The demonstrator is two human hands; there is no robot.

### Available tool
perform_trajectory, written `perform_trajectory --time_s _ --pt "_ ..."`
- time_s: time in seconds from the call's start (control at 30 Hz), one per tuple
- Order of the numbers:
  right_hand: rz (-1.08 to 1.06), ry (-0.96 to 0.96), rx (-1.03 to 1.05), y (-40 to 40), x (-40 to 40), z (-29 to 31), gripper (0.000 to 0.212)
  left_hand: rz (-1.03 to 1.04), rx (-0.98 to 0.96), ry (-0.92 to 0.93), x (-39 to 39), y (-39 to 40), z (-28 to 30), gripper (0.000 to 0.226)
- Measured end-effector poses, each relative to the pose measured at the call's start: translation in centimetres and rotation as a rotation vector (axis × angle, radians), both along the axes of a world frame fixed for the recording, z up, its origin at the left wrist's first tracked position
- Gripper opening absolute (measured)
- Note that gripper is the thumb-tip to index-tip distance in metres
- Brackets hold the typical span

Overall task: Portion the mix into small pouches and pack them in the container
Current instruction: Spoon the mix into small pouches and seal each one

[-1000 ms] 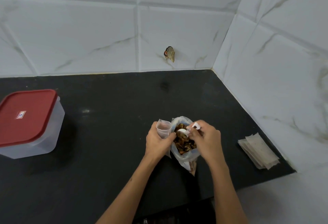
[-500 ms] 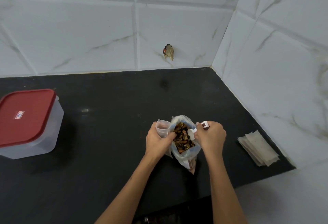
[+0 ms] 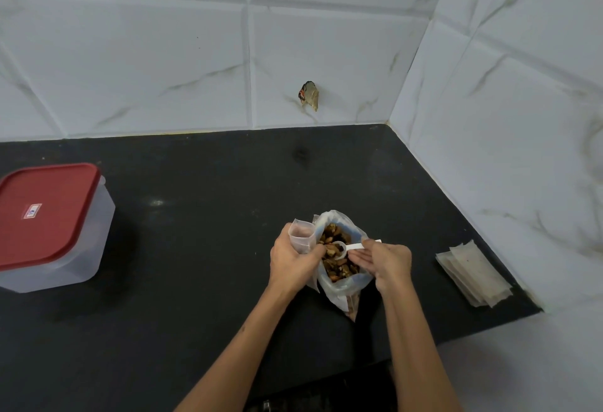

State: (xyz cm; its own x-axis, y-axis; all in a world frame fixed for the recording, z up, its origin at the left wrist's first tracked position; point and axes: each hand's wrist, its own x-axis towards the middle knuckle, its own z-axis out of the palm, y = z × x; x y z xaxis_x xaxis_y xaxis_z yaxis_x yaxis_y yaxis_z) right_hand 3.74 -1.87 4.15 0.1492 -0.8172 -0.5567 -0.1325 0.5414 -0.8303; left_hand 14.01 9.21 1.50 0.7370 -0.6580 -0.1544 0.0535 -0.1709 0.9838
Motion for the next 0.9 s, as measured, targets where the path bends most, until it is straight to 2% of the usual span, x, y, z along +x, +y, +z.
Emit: perform_trajectory --time_s 0.4,0.9 --pt "-0.034 -0.104 0.123 0.2 0.1 0.1 0.005 0.018 0.01 -0.012 0.0 0.1 -0.4 0.028" --pt "-0.017 -0.209 0.149 0.3 -0.7 0.3 0.004 0.063 0.144 -0.172 -0.1 -1.0 0.3 0.046"
